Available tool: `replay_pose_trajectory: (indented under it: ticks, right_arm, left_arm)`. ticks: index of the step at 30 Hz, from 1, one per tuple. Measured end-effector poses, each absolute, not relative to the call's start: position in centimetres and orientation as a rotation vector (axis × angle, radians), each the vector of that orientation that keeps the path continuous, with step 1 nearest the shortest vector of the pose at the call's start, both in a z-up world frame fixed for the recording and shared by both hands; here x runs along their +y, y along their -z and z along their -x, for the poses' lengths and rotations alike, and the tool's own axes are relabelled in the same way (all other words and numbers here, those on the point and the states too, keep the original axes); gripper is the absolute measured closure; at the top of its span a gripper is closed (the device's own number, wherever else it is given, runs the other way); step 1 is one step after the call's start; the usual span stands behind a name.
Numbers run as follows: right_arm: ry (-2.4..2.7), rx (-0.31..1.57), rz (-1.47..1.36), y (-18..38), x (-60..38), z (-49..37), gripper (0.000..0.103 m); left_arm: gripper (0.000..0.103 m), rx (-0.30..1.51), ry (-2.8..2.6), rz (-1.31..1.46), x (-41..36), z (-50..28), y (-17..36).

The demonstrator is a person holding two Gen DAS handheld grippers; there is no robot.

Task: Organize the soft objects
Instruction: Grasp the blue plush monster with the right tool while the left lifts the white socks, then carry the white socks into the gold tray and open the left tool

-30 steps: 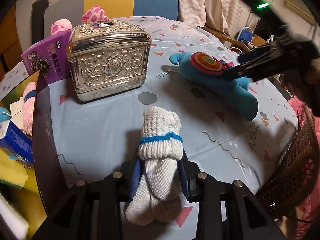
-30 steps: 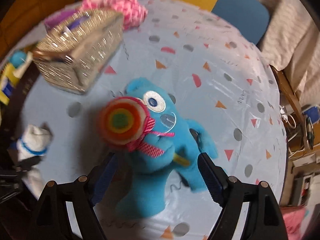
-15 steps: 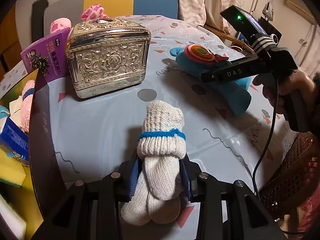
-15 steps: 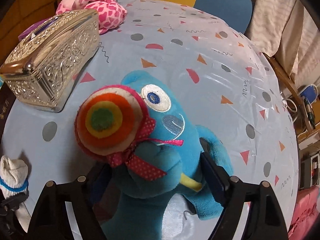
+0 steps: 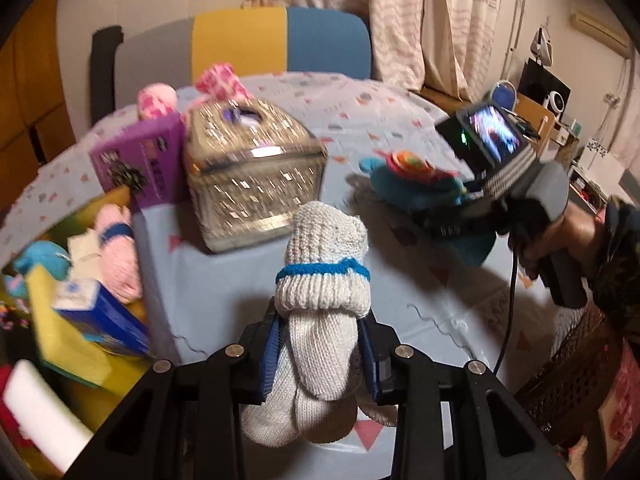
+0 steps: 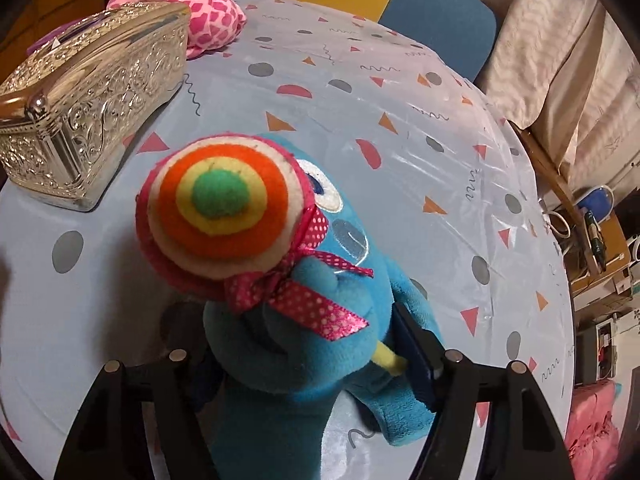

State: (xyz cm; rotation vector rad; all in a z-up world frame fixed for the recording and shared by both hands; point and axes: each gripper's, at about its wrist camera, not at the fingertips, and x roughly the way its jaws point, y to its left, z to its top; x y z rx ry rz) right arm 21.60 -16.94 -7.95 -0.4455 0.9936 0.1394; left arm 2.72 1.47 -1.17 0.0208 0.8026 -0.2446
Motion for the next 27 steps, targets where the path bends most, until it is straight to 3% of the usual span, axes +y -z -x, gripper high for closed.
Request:
replay_pose_trajectory:
  ticks: [12,27]
  right_arm:
    - [-0.134,0.996,0.455,8.1,-17.1,-21.7,0.027]
    - [-0.112,0.963,0.53,8.6,-16.5,-21.2,0.028]
  left_arm:
    - [0.068,0.701,0.076,0.01,5.8,-2.2,-2.6]
    - [0.068,0.7,-0.13,0.052,12.9,-0.8,-2.3]
